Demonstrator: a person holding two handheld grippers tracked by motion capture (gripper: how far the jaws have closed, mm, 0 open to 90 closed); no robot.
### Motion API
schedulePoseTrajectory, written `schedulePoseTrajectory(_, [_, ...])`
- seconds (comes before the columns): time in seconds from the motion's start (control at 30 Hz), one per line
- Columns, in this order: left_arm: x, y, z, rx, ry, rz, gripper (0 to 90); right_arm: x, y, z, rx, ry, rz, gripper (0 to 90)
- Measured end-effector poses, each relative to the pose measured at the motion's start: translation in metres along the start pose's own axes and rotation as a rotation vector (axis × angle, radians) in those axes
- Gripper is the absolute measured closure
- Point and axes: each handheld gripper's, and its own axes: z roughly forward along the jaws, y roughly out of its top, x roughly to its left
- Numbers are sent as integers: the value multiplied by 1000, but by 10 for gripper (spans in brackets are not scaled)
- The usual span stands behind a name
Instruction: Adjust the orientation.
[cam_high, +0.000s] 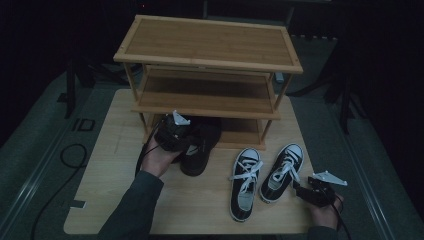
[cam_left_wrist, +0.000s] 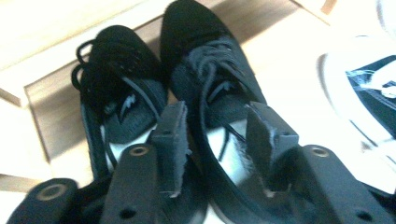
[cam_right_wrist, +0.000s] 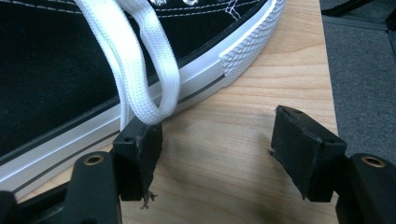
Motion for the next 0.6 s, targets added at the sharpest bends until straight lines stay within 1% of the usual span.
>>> schedulePoseTrajectory(0.07, [2,-5,-2,-5,-8,-11,663,0,0,0,0,0,0,335])
schedulePoseTrajectory(0.2, [4,-19,-5,-1,-13,-18,745,0,0,0,0,0,0,335])
schedulePoseTrajectory(0.27, [4,-21,-6,1,-13,-13,778,0,0,0,0,0,0,335])
schedulePoseTrajectory(0.3, [3,-27,-7,3,-9,-7,799,0,0,0,0,0,0,335])
schedulePoseTrajectory(0.43, [0,-40,-3,33,6,-8,897,0,0,0,0,-1,-2,335])
schedulePoseTrajectory(0.5, [-2,-46,1,47,8,-7,899,0,0,0,0,-1,1,335])
schedulePoseTrajectory(0.6, [-4,-55,6,65,0,-11,900,0,0,0,0,-1,1,335])
